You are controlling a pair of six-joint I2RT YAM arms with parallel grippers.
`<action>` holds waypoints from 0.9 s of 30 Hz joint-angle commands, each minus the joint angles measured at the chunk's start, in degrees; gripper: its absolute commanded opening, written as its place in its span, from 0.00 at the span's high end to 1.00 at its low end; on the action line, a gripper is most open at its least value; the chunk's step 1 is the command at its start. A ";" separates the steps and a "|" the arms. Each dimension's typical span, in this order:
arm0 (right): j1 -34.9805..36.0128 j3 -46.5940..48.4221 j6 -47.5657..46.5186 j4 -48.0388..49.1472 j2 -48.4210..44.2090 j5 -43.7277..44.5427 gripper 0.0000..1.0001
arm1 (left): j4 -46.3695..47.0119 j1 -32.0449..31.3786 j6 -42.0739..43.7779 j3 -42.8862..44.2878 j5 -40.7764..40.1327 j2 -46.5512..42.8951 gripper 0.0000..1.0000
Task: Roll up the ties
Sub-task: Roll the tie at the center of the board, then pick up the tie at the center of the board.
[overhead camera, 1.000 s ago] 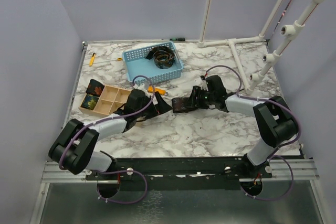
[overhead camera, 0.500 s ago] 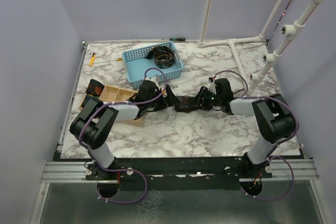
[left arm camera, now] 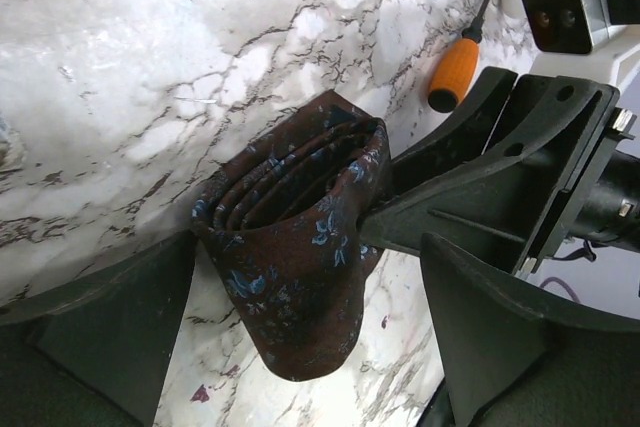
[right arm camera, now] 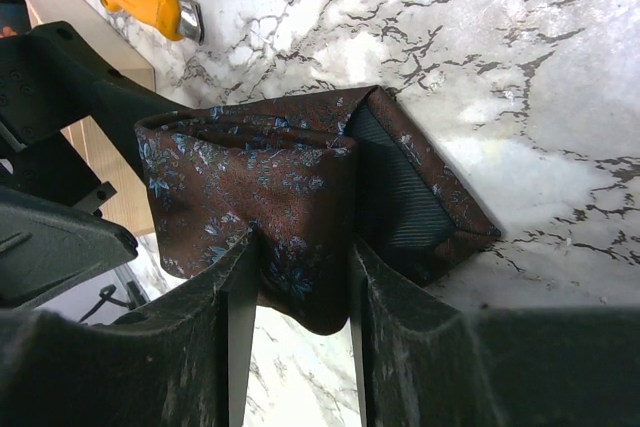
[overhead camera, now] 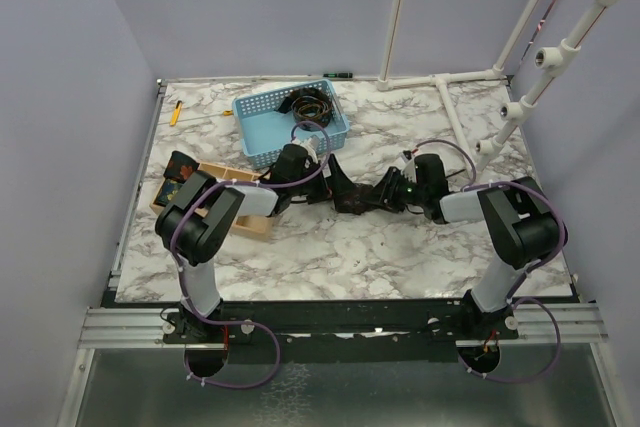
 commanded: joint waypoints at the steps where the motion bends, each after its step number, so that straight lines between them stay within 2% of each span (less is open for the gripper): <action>1: -0.20 -4.23 -1.66 -6.76 4.22 5.62 0.61 | -1.59 -0.74 -0.40 0.50 4.10 3.35 0.06; 7: -0.20 -5.45 -1.13 -5.04 5.07 5.59 0.62 | -1.59 -2.22 -1.77 1.28 7.51 5.90 0.13; 19: -0.19 -5.95 -0.64 -2.89 6.22 4.72 0.64 | -0.61 -4.31 -3.40 2.74 9.68 8.91 0.45; 24: -0.20 -6.16 -0.86 -2.83 6.03 4.48 0.65 | -0.15 -4.55 -3.88 3.51 9.86 10.02 0.54; 27: -0.20 -6.30 -0.96 -2.68 5.88 4.09 0.65 | 0.00 -4.81 -3.81 3.76 9.82 10.27 0.65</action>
